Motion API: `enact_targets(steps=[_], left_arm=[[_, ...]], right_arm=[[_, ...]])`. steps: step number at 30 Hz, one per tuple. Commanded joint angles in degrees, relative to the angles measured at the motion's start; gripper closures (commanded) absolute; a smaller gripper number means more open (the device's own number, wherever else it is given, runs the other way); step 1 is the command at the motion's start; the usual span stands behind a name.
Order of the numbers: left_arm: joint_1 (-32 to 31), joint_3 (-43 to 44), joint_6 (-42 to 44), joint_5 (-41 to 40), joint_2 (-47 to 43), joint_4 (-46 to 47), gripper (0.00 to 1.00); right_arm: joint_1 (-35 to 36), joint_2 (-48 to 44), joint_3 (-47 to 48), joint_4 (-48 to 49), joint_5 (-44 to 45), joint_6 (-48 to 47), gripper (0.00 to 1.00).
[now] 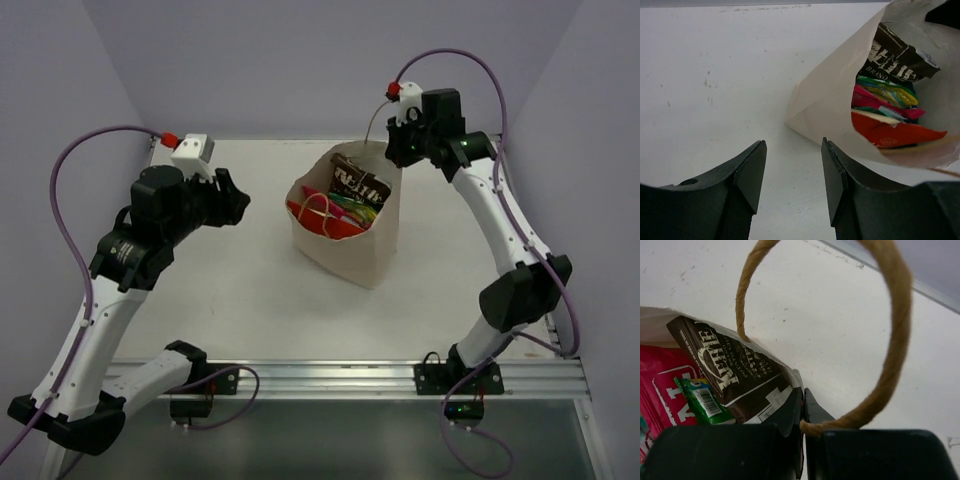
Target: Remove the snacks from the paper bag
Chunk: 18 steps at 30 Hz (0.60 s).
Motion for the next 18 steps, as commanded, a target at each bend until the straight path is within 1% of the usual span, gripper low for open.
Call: enact_targets(steps=[1,5,6,8,9,11,14,15,16,18], left_arm=[[-0.3,4.9,-1.2,6.0,3.5,0.8,0.46],[-0.3,7.5,-1.5,9.4,7.0,2.6,0.45],[-0.3,7.8,-1.8,10.2,8.0,3.4,0.44],[-0.6,8.0,-2.3,12.1,9.1,5.2,0.44],[-0.7,8.0,-2.9,12.4,10.0,5.8,0.44],[-1.9,7.8,-4.6,12.7,10.9,7.4,0.44],[-5.7,6.9,-7.0,12.0,12.6,10.7,0.44],[-7.0,6.2,-9.1,11.2,13.4,11.8,0.44],[-9.9,5.2,-10.3,9.8,13.9,13.9,0.45],[-13.4,4.6,-13.2,8.1,16.2,16.0,0.45]], right_arm=[[1.2,-13.8,-1.7,12.4,11.6,-1.7,1.00],[3.4,-20.6,-7.9,19.3,19.1,-2.8,1.00],[4.5,-22.4,-11.2,20.5,21.2,-3.4,1.00],[6.0,-24.1,-15.1,24.7,24.7,-4.9,1.00],[7.1,-25.3,-18.4,25.6,25.7,-5.0,1.00],[8.2,-26.1,-21.2,27.0,28.8,-3.6,1.00],[10.0,-27.7,-26.3,27.5,31.1,-0.4,1.00],[10.3,-28.2,-29.3,28.0,30.9,0.5,1.00],[10.5,-28.8,-30.5,28.8,30.7,2.2,1.00],[10.8,-28.8,-32.4,28.6,32.0,3.7,1.00]])
